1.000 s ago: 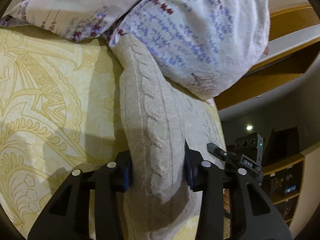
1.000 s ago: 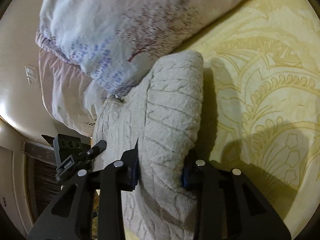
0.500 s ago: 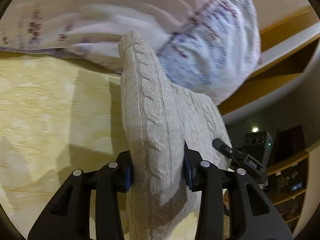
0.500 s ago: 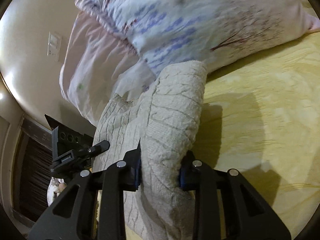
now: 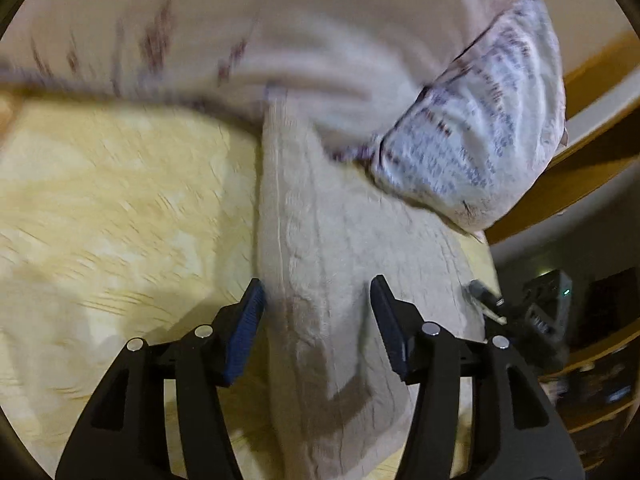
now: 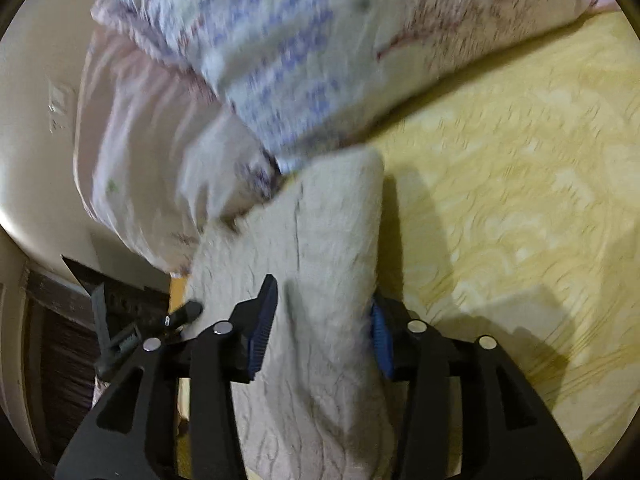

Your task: Fold small clothes

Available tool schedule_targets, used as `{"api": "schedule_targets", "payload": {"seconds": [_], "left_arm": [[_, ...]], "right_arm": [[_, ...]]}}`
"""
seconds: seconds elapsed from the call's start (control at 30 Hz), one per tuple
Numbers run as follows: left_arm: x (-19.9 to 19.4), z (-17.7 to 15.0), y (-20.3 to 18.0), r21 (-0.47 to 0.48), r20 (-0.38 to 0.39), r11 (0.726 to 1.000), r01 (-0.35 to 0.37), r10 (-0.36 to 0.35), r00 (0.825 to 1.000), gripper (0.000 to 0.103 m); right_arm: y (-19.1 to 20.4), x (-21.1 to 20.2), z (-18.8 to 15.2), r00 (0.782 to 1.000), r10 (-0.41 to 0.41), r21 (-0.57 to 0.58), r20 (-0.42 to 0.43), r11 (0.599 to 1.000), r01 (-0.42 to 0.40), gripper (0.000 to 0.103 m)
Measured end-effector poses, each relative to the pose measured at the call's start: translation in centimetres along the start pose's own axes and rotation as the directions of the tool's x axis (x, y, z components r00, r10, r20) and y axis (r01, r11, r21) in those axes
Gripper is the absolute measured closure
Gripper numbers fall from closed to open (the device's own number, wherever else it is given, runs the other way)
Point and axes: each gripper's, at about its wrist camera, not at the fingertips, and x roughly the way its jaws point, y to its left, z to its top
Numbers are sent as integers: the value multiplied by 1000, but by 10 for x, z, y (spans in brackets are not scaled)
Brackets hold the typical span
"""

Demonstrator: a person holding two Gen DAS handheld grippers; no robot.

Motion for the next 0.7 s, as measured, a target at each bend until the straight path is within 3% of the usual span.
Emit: {"api": "schedule_targets", "payload": {"seconds": [0.1, 0.23, 0.27, 0.33, 0.37, 0.53, 0.6, 0.7], "left_arm": [[-23, -5, -27, 101, 95, 995, 0, -9, 995, 46], [-15, -14, -59, 198, 64, 980, 17, -31, 998, 43], [-11, -17, -63, 221, 43, 975, 15, -25, 999, 43], [1, -22, -72, 263, 14, 965, -6, 3, 1000, 43], [6, -23, -77, 278, 8, 960, -19, 18, 1000, 43], [21, -35, -76, 330, 5, 940, -89, 93, 996, 44], [26, -37, -74, 330, 8, 938, -110, 113, 994, 44], [35, -37, -75, 352, 26, 924, -151, 151, 988, 44]], "right_arm": [[1, 4, 9, 1000, -11, 9, -2, 1000, 11, 57], [8, 20, 8, 999, -26, -11, -32, 1000, 26, 59], [12, 20, 6, 999, -40, -36, -20, 999, 40, 71], [18, 15, 3, 997, -71, -91, 23, 993, 73, 80], [19, 12, 3, 996, -81, -99, 45, 991, 85, 94], [15, 13, 5, 982, -178, -114, 60, 976, 184, 95], [20, 23, 2, 964, -257, -153, 74, 952, 265, 95], [27, 28, 2, 946, -314, -193, 81, 926, 324, 90]]}}
